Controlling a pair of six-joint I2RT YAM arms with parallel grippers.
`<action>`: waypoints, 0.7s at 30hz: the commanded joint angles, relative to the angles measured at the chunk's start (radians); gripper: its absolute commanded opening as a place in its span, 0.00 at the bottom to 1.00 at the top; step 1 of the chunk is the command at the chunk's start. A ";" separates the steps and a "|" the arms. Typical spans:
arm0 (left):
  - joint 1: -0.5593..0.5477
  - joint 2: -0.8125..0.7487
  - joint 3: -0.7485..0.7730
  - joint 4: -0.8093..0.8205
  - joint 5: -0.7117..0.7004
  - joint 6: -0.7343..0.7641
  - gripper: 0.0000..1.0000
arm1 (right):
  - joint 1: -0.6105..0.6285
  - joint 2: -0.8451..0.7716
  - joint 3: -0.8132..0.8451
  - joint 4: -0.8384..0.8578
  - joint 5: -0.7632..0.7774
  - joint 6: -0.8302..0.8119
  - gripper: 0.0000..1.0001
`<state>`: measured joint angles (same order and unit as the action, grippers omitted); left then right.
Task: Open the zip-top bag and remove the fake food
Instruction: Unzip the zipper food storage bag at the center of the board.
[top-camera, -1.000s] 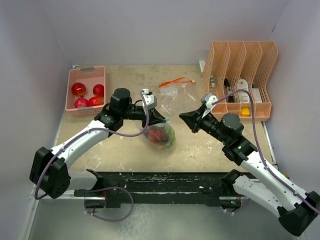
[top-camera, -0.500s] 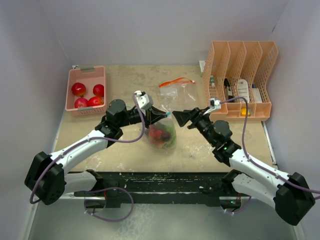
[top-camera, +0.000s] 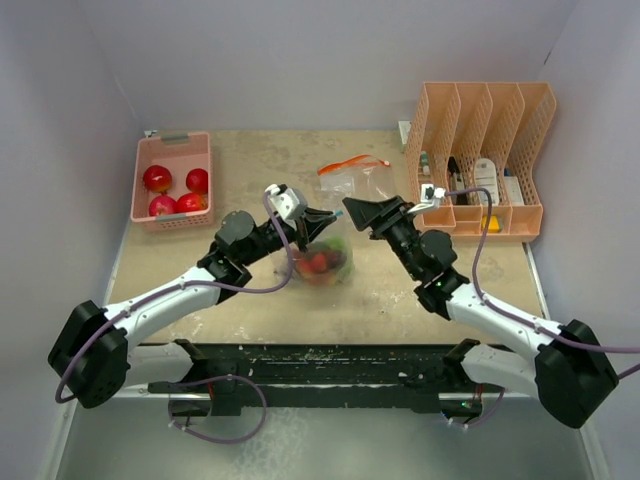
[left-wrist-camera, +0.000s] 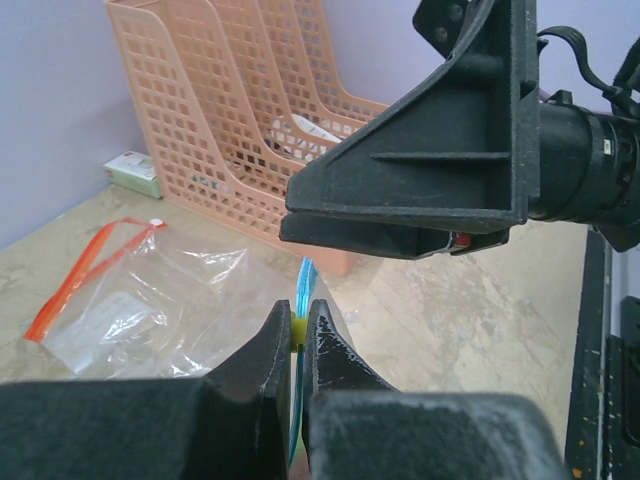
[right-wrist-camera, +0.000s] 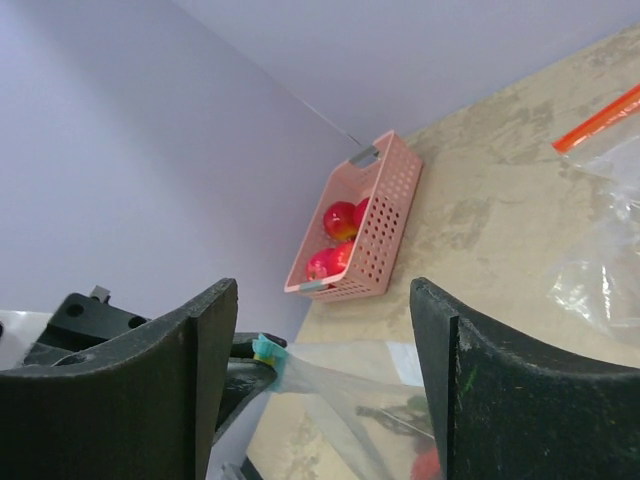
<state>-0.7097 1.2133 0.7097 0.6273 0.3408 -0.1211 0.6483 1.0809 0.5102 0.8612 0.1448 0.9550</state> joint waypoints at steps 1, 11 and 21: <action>-0.009 -0.003 0.014 0.093 -0.090 -0.010 0.00 | 0.011 0.026 0.069 0.084 0.016 0.051 0.71; -0.011 0.011 0.031 0.089 -0.104 0.006 0.00 | 0.036 0.113 0.104 0.111 -0.024 0.058 0.68; -0.013 0.032 0.028 0.081 -0.131 0.020 0.00 | 0.080 0.194 0.129 0.154 -0.054 0.067 0.46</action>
<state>-0.7158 1.2350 0.7090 0.6411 0.2375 -0.1123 0.6998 1.2602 0.5797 0.9417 0.1112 1.0210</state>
